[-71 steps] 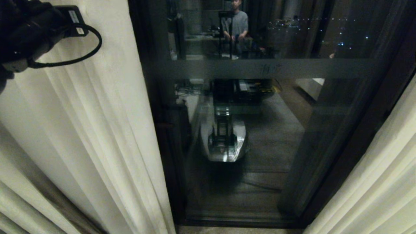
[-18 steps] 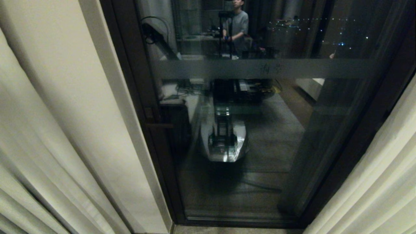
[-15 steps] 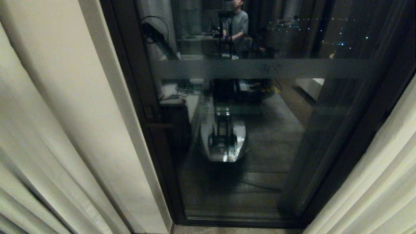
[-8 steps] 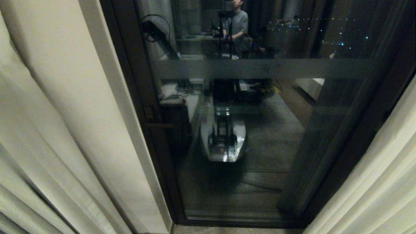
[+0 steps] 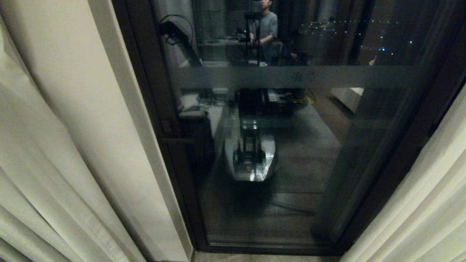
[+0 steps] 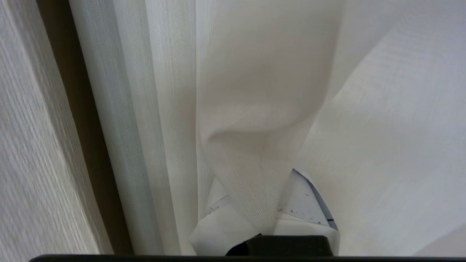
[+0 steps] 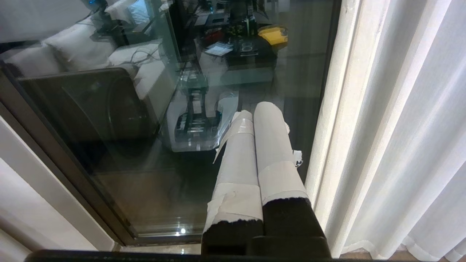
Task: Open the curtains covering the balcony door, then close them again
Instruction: Pull the inner curtains open on both sides
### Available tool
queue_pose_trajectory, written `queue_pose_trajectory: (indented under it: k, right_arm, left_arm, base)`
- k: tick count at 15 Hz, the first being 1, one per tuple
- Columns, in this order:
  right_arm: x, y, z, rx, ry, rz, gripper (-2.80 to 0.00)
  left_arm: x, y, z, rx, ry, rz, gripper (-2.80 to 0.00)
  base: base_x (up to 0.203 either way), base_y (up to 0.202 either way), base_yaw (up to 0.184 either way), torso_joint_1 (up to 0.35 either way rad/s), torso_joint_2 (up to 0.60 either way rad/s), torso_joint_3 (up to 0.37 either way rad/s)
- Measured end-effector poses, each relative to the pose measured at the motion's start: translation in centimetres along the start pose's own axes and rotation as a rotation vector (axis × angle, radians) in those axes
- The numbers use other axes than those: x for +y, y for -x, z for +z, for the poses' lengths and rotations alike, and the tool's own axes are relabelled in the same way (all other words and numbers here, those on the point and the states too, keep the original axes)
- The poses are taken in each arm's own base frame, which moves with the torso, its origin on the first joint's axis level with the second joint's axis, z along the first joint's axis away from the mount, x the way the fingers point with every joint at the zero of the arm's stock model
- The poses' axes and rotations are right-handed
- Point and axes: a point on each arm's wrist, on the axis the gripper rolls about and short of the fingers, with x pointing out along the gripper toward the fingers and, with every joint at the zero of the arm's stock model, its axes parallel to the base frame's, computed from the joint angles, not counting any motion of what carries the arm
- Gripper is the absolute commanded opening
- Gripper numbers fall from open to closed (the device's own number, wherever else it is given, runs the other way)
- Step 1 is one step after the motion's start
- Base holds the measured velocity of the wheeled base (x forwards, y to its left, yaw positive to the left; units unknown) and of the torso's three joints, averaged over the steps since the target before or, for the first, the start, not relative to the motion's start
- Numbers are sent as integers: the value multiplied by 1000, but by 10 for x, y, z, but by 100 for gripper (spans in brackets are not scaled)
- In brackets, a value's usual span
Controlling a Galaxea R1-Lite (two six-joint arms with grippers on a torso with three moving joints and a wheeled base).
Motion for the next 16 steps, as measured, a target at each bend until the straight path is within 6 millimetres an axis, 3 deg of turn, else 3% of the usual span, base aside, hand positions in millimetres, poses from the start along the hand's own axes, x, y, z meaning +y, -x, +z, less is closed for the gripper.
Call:
queue_pose_trajectory:
  k: [3,4,12,16]
  right_arm:
    - [0,0,0,0,0,0,-280]
    - [0,0,0,0,0,0,-280]
    - [0,0,0,0,0,0,-280]
    - [0,0,0,0,0,0,-280]
  left_arm:
    - [-4,8,2,18,8,3,-280]
    - [-5,11,3,22,10,3,0]
    - [-14,29,7,26,23,5,0]
    - [-25,61,0,96,69,27,0]
  base:
    - [0,0,0,0,0,0]
    - [0,0,0,0,0,0]
    - [0,0,0,0,0,0]
    - [0,0,0,0,0,0]
